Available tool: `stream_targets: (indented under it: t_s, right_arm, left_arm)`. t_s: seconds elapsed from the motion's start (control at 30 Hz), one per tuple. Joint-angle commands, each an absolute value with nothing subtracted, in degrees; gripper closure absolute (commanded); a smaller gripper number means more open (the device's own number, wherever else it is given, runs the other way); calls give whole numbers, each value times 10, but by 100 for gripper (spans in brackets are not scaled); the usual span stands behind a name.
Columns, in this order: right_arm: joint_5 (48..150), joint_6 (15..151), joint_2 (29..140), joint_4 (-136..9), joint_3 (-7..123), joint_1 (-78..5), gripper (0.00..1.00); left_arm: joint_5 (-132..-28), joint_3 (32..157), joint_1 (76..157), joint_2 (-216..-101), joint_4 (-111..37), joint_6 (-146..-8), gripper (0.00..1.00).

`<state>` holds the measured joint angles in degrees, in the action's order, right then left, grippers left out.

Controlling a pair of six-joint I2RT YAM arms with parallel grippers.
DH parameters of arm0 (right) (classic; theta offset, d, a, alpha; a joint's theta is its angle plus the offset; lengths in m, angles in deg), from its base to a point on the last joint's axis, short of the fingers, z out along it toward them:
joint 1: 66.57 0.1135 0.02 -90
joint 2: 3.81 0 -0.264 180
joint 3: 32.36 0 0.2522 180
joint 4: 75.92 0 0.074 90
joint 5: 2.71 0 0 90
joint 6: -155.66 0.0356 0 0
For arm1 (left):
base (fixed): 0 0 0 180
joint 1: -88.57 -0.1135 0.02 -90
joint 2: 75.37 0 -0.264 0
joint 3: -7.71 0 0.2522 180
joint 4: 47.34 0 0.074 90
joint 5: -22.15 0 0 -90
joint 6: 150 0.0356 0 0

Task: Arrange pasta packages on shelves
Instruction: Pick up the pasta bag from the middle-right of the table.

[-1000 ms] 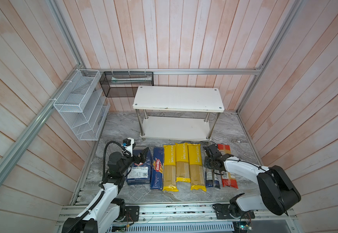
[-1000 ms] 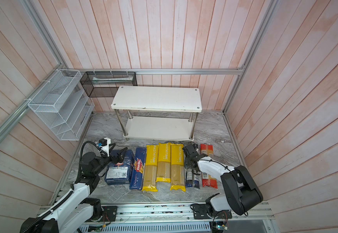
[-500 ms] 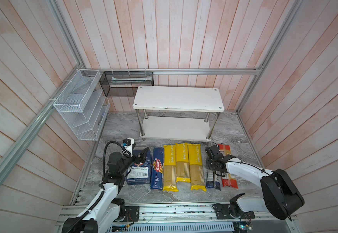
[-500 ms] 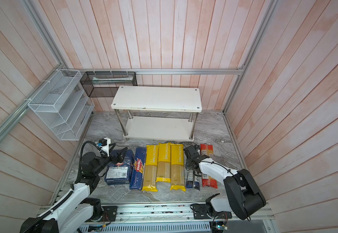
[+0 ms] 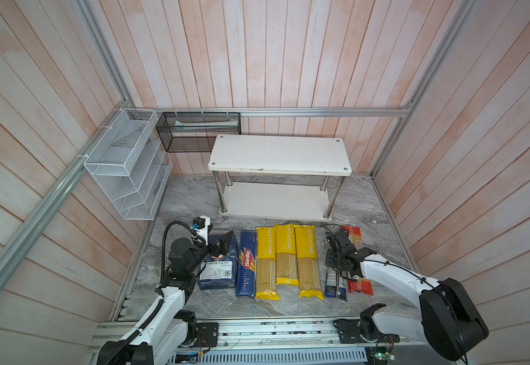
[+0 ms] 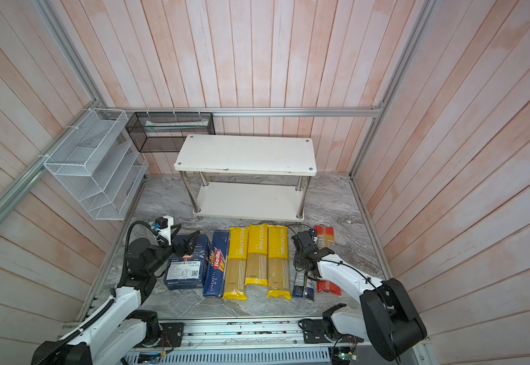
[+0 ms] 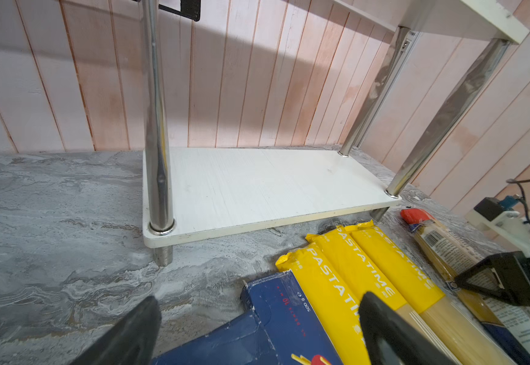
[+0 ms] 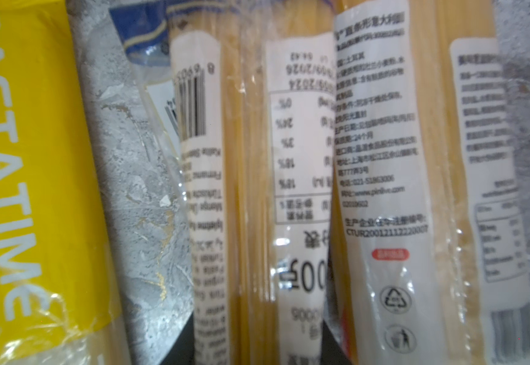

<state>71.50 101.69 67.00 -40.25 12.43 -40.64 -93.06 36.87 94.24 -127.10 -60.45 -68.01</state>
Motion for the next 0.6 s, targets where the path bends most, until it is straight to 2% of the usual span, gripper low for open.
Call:
stream_targets:
  t_s: [0.0,0.57]
  right_arm:
    - [710,1022,648,-418,128,-415,83]
    - [781,987,599,-449,154,-456,96]
  left_arm:
    - [-930,358,941,-1263,-617,-682,0]
    - [-931,361,941,-1269,-616,-683,0]
